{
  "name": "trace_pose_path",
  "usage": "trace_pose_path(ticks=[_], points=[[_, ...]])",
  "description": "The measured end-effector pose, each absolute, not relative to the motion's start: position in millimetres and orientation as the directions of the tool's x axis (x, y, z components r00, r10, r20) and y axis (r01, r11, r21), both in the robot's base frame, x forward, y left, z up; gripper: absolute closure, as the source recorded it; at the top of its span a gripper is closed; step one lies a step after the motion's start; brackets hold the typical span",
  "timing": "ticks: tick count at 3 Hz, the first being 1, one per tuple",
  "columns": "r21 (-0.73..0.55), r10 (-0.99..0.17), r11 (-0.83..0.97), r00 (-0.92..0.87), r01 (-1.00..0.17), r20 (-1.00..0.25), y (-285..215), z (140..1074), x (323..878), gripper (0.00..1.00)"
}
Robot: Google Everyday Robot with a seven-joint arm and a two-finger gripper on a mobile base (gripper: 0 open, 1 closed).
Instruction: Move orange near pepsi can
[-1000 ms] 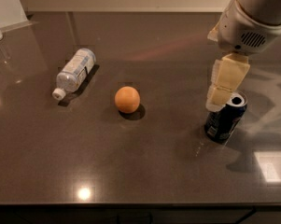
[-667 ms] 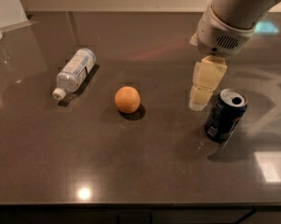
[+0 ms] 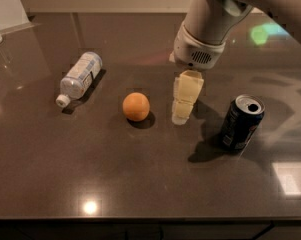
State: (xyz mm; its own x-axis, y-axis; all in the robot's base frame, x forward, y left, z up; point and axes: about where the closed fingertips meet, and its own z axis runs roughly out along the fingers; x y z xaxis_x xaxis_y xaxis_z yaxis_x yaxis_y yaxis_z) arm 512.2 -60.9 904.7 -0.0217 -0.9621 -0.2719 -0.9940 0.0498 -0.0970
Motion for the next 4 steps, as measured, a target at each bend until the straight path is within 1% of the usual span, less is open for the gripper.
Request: trace_pose_path(ticks=[2, 4], points=[[-0.080, -0.951, -0.070, 0.091, -0.994, -0.296, -11, 873, 513, 0.00], [-0.054, -0.943, -0.128, 0.139, -0.990, -0.302, 18, 849, 514, 0.00]])
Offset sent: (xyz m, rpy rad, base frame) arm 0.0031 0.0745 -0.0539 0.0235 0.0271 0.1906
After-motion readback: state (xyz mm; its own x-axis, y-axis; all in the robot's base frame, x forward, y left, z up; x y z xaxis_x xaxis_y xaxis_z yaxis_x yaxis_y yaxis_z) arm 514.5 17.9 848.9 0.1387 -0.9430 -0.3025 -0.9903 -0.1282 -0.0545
